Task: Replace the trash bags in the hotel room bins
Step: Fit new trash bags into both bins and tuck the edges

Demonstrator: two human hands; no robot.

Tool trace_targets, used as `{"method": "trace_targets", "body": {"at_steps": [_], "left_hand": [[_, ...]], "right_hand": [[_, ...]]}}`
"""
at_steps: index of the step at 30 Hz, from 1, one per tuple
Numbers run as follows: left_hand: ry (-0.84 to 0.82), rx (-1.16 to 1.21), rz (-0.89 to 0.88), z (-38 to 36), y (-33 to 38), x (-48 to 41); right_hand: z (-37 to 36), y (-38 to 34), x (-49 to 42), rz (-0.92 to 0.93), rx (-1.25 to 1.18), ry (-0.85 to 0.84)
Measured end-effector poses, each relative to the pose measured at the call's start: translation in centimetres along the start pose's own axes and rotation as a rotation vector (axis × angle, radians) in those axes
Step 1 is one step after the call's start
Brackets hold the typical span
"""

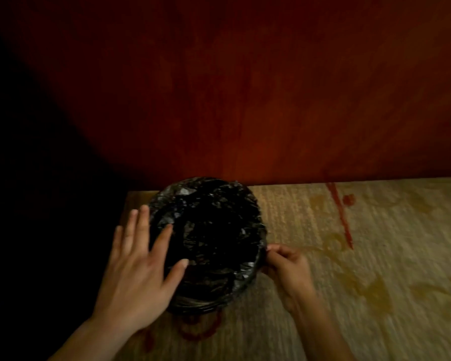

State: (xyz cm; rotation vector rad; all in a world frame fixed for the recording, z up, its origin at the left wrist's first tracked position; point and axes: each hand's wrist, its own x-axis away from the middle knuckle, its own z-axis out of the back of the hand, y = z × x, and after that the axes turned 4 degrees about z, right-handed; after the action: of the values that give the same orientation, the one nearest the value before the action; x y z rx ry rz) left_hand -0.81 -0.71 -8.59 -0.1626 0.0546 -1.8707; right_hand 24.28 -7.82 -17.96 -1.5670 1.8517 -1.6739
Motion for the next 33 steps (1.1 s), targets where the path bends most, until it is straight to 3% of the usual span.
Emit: {"method": "trace_targets", "body": {"at_steps": [4, 6, 12, 16, 20, 25, 30, 33], "left_hand": [[0.005, 0.004, -0.05, -0.8, 0.6, -0.3], [0.03, 0.008, -0.05, -1.1, 0.3, -0.2], [0.033, 0.022, -0.03, -1.3, 0.3, -0.2], [0.042, 0.021, -0.038, -1.4, 0.3, -0.3], [0.042, 0.03, -0.04, -1.3, 0.2, -0.2], [0.051, 0.039, -0.017, -1.5, 0.4, -0.2], [0.044, 0.026, -0.019, -1.5, 0.5, -0.1], [0.06, 0.021, -0.038, -1.2, 0.3, 0.0]], "right_hand": [[1.6, 0.1, -0.1, -0.29, -0.374, -0.025], [1.5, 0.2, 0.1, -0.289, -0.372, -0.014], [0.2, 0.1, 0.7, 0.28, 0.435, 0.167], [0.2, 0.9, 1.8, 0.469, 0.795, 0.135], [0.6, 0.8, 1.8, 0.416, 0.789, 0.081], [0.6, -0.5, 0.4, 0.49, 0.93, 0.033], [1.3, 0.7, 0.1, 0.357, 0.605, 0.033], [1.6, 0.9, 0.0, 0.371, 0.556, -0.021]]}}
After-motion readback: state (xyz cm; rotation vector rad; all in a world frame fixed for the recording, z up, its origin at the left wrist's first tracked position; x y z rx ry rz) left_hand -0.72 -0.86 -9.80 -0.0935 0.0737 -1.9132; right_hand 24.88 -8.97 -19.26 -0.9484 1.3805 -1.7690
